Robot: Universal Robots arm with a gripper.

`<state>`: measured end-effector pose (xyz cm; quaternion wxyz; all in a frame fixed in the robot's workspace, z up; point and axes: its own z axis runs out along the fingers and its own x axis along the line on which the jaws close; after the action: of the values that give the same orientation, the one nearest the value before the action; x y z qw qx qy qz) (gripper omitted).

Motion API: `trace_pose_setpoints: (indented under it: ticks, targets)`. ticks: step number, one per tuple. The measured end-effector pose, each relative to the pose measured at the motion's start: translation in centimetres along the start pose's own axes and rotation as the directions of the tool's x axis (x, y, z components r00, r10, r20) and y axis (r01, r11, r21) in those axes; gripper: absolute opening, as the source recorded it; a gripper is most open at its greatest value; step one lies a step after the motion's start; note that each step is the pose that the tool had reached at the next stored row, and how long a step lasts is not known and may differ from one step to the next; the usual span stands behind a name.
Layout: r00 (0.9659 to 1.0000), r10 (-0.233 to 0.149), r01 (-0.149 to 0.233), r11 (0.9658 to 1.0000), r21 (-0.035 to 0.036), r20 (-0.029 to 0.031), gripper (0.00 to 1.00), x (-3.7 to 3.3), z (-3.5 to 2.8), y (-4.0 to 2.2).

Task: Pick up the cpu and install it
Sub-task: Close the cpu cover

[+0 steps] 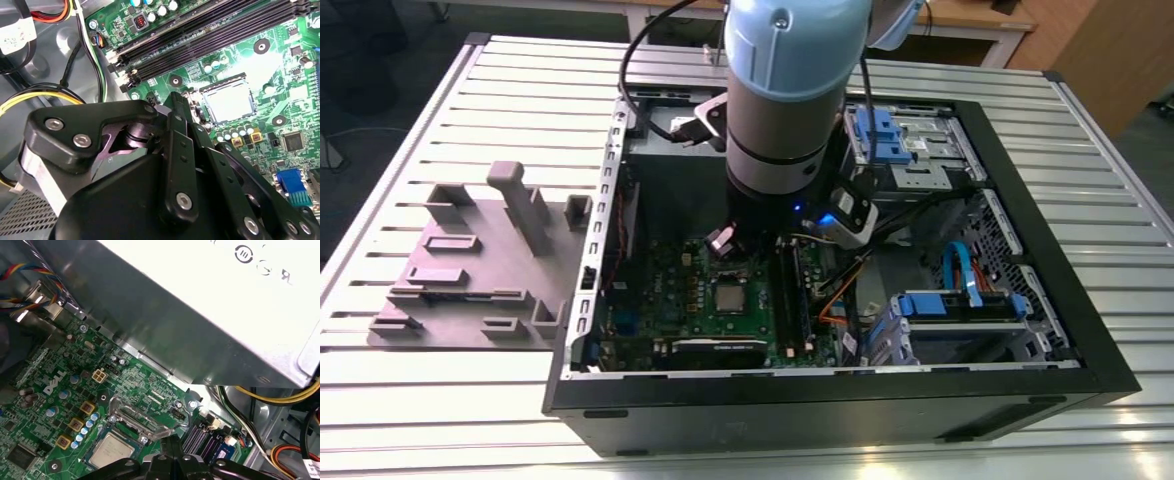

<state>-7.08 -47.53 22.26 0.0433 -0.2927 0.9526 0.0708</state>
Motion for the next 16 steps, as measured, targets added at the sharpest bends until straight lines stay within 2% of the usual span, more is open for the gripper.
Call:
trace_pose_setpoints:
  ticks: [12,16]
  targets:
    - [1.0000,0.000,0.000,1.0000,-0.0011,0.0008,0.10,0.06,-0.86,-0.24]
    - [1.0000,0.000,0.000,1.0000,-0.0018,0.0012,0.10,0.03,-0.92,-0.29]
